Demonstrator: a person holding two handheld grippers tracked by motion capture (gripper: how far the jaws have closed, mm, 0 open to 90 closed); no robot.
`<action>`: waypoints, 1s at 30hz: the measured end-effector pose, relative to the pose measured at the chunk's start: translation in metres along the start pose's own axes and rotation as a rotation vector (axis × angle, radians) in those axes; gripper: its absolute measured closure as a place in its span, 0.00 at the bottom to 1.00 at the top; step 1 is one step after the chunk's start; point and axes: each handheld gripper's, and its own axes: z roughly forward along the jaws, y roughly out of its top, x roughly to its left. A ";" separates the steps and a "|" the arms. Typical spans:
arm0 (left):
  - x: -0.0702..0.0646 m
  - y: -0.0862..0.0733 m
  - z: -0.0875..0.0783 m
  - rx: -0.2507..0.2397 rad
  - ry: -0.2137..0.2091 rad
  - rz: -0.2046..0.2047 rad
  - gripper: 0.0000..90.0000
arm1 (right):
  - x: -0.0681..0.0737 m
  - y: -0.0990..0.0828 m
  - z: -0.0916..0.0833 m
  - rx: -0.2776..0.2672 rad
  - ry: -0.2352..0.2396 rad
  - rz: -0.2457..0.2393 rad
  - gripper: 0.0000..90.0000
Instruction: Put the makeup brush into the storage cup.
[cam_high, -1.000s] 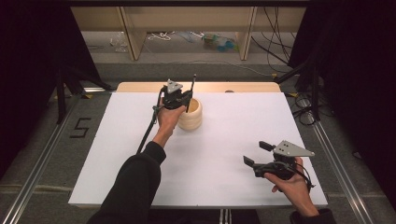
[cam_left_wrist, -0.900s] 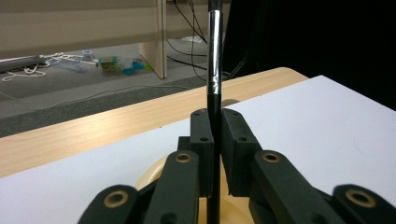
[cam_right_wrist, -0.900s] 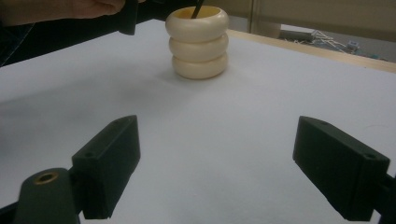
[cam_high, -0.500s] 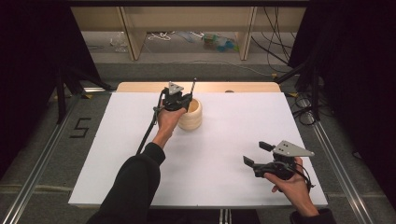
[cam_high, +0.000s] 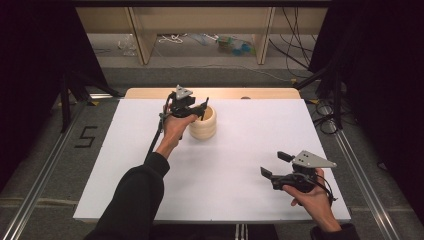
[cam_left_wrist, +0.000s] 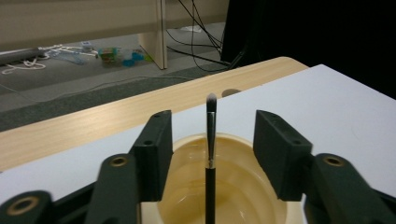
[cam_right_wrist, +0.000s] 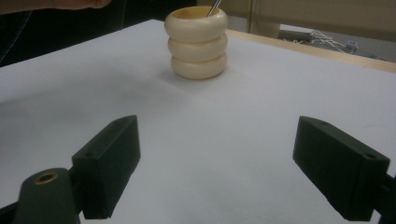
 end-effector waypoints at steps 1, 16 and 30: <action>0.000 0.001 -0.001 -0.006 0.006 -0.006 0.48 | 0.001 0.000 0.000 0.010 0.012 0.016 0.18; 0.007 0.003 -0.019 -0.010 -0.001 -0.003 0.25 | 0.000 0.001 -0.002 0.012 0.000 0.008 0.18; 0.010 -0.001 -0.033 -0.008 -0.036 0.021 0.23 | 0.001 0.001 -0.002 0.019 -0.005 0.008 0.18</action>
